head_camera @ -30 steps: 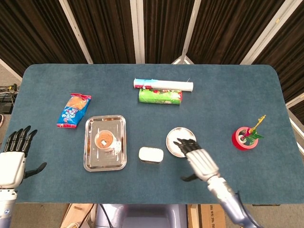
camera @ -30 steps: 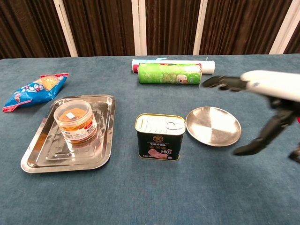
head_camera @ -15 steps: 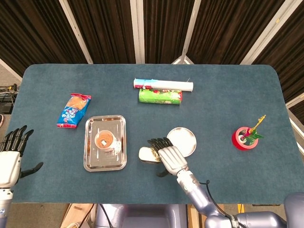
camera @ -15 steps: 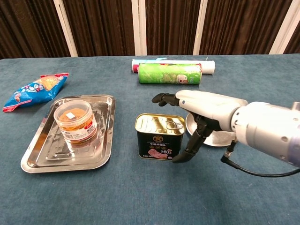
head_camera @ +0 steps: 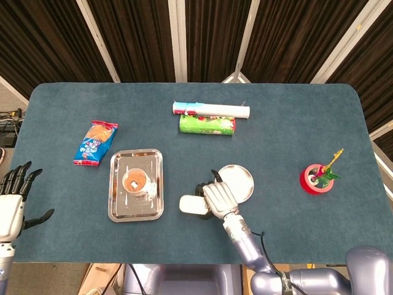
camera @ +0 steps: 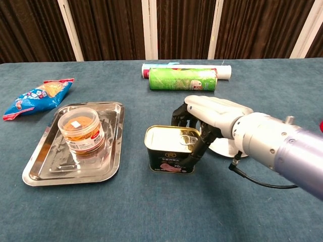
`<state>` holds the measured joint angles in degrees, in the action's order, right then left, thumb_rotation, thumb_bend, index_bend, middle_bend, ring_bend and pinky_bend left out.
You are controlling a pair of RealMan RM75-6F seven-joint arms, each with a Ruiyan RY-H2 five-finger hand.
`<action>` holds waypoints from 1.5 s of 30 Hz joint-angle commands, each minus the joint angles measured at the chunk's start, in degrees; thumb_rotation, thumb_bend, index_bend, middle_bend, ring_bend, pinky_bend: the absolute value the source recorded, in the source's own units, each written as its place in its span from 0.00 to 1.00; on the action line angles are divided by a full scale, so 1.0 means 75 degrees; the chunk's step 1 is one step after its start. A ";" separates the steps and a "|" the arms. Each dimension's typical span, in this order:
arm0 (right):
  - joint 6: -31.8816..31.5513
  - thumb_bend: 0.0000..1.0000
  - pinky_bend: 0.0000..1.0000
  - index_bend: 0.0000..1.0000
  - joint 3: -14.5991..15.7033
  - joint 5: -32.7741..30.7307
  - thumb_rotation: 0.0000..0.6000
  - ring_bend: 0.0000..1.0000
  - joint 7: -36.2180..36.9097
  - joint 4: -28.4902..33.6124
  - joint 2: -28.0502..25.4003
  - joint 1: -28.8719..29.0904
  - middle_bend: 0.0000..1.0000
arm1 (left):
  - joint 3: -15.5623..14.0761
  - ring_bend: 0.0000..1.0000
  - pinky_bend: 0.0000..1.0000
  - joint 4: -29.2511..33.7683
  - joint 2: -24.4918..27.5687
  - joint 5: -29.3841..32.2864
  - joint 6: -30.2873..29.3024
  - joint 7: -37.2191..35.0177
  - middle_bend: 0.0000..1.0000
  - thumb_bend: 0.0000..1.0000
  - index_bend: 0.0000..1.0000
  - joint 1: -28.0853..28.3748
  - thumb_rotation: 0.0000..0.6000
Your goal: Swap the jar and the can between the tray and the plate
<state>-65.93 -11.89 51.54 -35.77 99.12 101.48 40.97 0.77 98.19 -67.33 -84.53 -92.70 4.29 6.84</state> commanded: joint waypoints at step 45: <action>0.0308 0.07 0.09 0.71 -0.0557 0.0169 1.00 0.54 0.2313 -0.0933 -0.1567 -0.0678 0.59 | 0.0492 0.00 0.02 -0.0026 -0.0280 0.0054 -0.0002 0.0382 0.00 0.05 0.19 -0.0309 1.00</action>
<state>-63.85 -16.29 52.56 -18.85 92.25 89.78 36.04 4.45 98.00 -69.42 -84.12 -92.71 7.14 4.53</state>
